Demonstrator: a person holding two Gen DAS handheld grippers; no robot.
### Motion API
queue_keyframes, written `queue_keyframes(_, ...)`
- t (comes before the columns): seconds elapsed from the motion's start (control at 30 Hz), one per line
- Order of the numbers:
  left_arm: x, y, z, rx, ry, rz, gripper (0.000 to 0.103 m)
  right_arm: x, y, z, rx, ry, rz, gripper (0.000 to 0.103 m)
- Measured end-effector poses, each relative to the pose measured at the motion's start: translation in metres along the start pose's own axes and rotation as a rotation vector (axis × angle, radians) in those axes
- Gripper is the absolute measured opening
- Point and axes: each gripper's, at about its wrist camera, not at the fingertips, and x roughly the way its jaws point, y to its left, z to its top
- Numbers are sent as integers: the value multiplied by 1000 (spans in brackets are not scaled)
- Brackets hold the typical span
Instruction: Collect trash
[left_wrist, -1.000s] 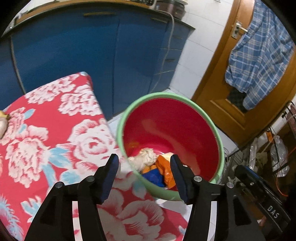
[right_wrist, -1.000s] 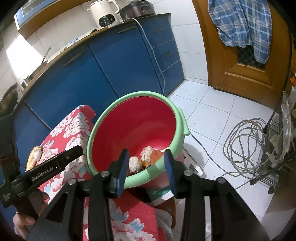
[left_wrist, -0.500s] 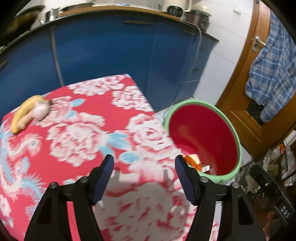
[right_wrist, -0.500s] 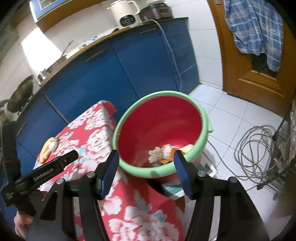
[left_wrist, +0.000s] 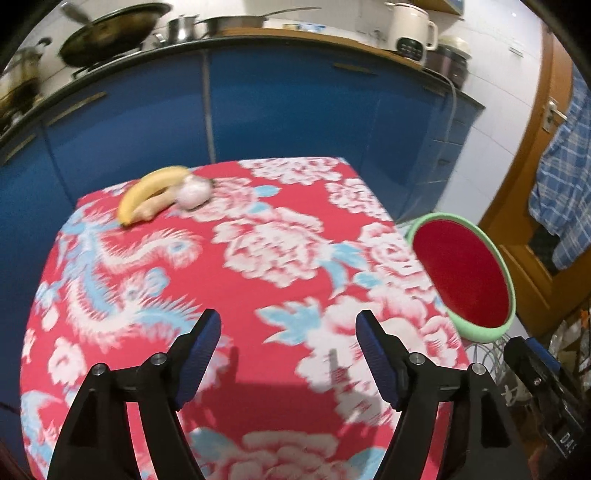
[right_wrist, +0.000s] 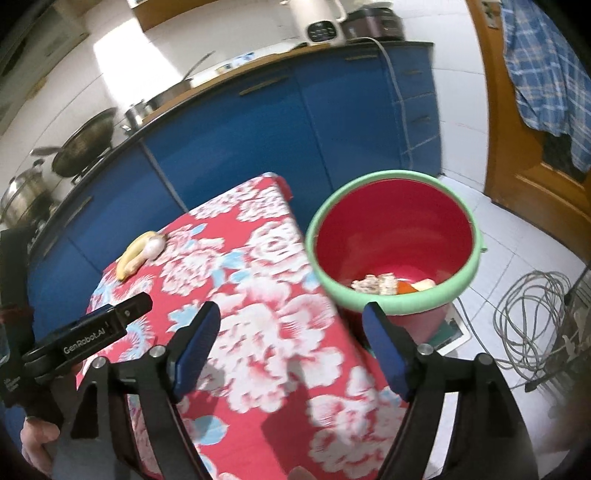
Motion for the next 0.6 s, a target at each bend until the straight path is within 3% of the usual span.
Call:
queue_keyframes(0.33, -22, 39, -19, -56, -23, 75, 77, -4, 37, -14, -73, 9, 38, 81)
queue_keyframes(0.6, -29, 48, -28, -68, -32, 77, 77, -6, 48, -20, -100, 12, 40, 81)
